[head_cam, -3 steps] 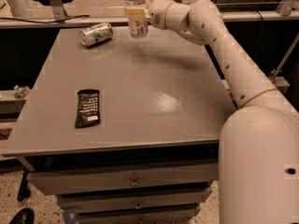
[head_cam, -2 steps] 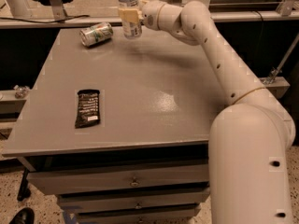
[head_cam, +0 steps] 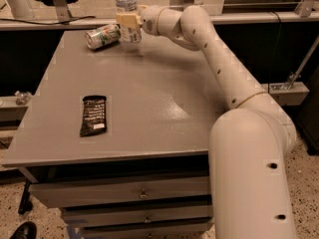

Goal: Move blue plastic bottle near 7up can

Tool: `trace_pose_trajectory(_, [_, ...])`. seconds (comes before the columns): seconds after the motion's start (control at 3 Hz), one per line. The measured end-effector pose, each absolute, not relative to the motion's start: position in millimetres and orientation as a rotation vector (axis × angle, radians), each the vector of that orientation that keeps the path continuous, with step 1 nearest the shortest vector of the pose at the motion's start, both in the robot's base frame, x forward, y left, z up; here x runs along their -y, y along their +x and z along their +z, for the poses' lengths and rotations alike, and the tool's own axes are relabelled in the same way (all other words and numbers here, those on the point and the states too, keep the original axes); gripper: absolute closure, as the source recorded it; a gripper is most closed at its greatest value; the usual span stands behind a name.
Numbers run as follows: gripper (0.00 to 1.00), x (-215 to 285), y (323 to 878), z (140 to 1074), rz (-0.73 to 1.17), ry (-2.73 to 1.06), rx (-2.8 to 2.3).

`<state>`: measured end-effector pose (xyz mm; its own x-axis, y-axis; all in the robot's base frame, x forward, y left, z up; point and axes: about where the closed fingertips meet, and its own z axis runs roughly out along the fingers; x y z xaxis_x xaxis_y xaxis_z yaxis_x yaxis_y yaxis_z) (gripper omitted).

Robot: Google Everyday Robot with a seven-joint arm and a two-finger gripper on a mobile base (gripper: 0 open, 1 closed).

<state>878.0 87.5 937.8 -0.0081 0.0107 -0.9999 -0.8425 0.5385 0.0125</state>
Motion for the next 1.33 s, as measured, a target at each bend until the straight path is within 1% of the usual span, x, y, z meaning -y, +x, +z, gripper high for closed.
trace_pose_trajectory(0.33, [1.0, -99, 881, 932, 0.81, -0.771, -1.431])
trace_pose_trajectory(0.67, [0.84, -105, 884, 927, 0.817, -0.768, -1.442])
trace_pose_trajectory(1.33, [0.38, -105, 886, 920, 0.814, -0.759, -1.462])
